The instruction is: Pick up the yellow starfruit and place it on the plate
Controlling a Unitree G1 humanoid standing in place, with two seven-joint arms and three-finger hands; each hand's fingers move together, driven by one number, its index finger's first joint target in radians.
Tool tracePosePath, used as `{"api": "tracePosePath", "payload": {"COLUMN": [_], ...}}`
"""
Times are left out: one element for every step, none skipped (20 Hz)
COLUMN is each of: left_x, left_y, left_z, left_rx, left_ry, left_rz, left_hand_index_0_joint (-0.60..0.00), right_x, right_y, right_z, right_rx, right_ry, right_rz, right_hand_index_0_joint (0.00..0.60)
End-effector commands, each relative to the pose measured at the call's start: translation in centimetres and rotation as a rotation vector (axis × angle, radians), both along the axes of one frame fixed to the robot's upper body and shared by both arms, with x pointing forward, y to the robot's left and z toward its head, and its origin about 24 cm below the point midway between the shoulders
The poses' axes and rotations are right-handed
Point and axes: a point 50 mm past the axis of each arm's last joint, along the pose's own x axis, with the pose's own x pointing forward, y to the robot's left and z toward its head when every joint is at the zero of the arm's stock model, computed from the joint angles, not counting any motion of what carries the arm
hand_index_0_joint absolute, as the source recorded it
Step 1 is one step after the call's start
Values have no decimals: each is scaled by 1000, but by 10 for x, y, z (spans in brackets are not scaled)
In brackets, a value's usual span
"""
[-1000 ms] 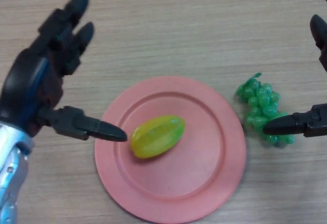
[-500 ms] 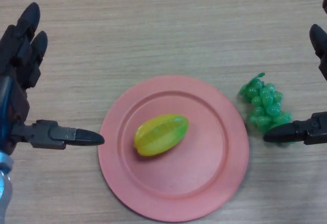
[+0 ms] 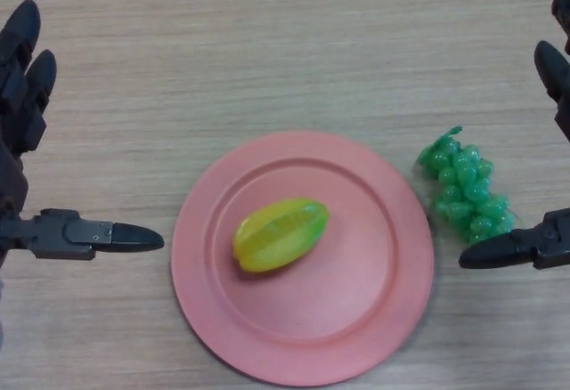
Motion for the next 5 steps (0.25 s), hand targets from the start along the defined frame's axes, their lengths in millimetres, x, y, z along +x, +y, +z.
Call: {"api": "tracePosePath", "payload": {"left_x": [-12,-13,-13,-13,-13], "left_y": [3,3,4,8,10], "left_z": [35,35,36,38,39], "left_rx": [78,91,99,100,100], "left_ry": [-221,-244,-253,-269,-273], "left_rz": [8,14,21,37,42], "left_hand_index_0_joint": [0,0,0,0,0], "right_x": [-13,-13,-13,-13,-13], "right_y": [-9,-11,-13,-14,-14], "right_z": [28,29,31,33,33], "right_rx": [-75,-78,-81,-88,-87], "right_ry": [-184,-189,-190,-196,-198], "right_rz": [-30,-28,-30,-32,-32], "right_hand_index_0_joint": [0,0,0,0,0]}}
